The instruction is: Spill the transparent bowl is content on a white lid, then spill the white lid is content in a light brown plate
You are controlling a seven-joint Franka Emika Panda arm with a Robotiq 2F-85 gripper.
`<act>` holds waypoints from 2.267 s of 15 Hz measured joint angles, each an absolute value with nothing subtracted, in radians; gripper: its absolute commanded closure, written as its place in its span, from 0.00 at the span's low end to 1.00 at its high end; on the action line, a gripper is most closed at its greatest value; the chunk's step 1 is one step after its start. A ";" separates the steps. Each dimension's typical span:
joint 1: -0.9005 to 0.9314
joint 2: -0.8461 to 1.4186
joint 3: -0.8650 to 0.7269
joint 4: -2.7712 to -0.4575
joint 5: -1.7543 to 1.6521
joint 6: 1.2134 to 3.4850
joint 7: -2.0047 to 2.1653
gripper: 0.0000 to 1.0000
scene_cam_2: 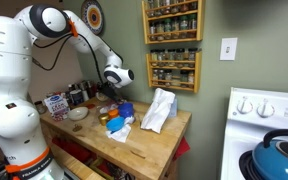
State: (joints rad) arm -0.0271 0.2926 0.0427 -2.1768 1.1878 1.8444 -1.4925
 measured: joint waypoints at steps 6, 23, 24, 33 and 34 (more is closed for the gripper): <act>-0.038 0.309 0.024 -2.176 1.192 1.754 -1.530 0.97; -0.058 0.340 -0.018 -2.176 1.270 1.644 -1.659 0.97; -0.059 0.341 -0.019 -2.176 1.271 1.637 -1.664 0.97; -0.067 0.355 -0.029 -2.174 1.271 1.579 -1.694 0.97; -0.068 0.356 -0.030 -2.174 1.272 1.574 -1.696 0.97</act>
